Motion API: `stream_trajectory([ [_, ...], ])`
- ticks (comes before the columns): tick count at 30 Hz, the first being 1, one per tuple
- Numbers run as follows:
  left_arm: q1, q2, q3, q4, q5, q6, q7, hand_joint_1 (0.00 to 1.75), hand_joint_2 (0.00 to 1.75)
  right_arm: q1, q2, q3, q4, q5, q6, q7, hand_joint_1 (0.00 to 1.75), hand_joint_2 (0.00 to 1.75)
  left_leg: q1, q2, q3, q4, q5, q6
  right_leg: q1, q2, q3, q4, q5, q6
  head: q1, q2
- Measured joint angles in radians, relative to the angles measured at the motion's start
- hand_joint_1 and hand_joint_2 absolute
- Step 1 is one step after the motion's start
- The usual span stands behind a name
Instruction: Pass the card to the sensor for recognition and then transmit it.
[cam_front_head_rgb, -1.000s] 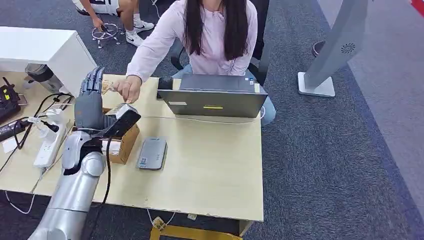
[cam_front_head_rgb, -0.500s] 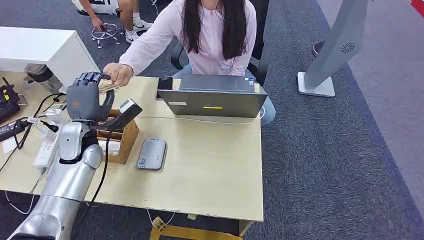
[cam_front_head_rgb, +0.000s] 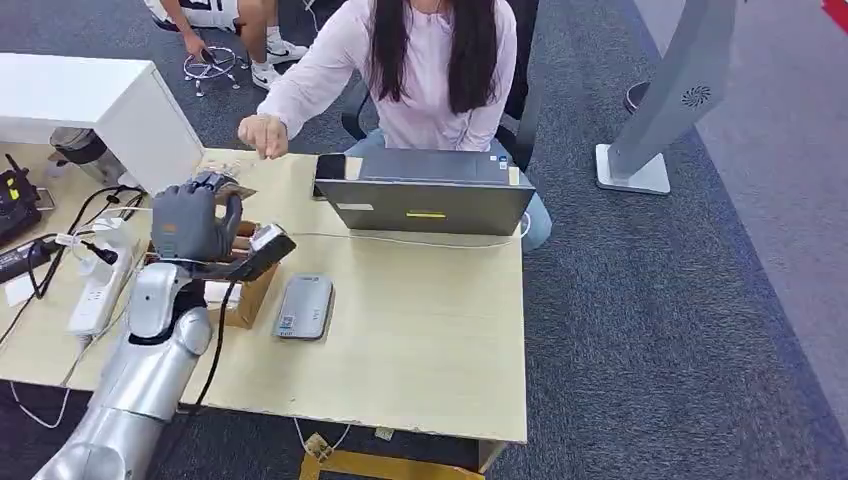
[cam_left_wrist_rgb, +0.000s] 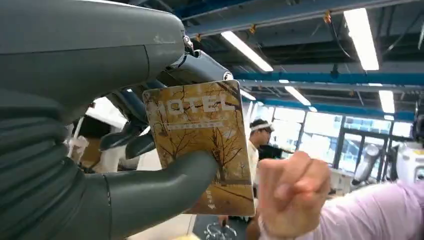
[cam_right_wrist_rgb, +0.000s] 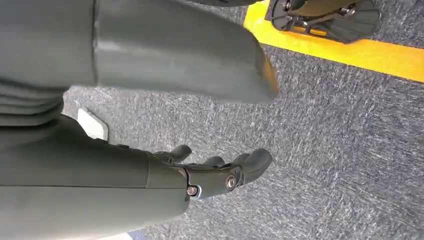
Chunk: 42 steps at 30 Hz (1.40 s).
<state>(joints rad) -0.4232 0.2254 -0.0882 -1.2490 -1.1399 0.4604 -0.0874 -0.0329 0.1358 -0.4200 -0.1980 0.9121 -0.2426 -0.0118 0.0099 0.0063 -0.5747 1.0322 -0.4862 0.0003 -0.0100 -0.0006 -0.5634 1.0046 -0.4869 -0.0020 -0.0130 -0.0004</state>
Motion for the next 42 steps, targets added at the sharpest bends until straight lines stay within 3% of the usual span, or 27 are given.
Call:
stream_trajectory([
  [21,0.061,-0.069,-0.085,0.117,-0.058,-0.048,0.037,1.75,1.75,0.000,0.000,0.000,0.003,0.030,-0.001,-0.002,0.00,0.00,0.000,0.000,0.000,0.000,0.000,0.000,0.000,0.000,0.000,0.000,0.000,0.000,0.000,0.000],
  [31,0.060,-0.082,-0.092,0.177,-0.062,-0.136,0.077,1.75,1.75,0.000,0.000,0.000,0.004,0.039,0.000,-0.002,0.00,0.00,0.000,0.000,0.000,0.000,0.000,0.000,0.000,0.000,0.000,0.000,0.000,0.000,0.000,0.000],
  [32,0.060,-0.082,-0.094,0.182,-0.062,-0.144,0.083,1.75,1.75,0.000,0.000,0.000,0.004,0.039,0.000,-0.002,0.00,1.75,0.000,0.000,0.000,0.000,0.000,0.000,0.000,0.000,0.000,0.000,0.000,0.000,0.000,0.000],
  [42,0.031,-0.091,-0.109,0.235,-0.068,-0.259,0.117,1.75,1.75,0.000,0.000,0.000,0.004,0.046,0.000,-0.002,0.00,1.75,0.000,0.000,0.000,0.000,0.000,0.000,0.000,0.000,0.000,0.000,0.000,0.000,0.000,0.000],
])
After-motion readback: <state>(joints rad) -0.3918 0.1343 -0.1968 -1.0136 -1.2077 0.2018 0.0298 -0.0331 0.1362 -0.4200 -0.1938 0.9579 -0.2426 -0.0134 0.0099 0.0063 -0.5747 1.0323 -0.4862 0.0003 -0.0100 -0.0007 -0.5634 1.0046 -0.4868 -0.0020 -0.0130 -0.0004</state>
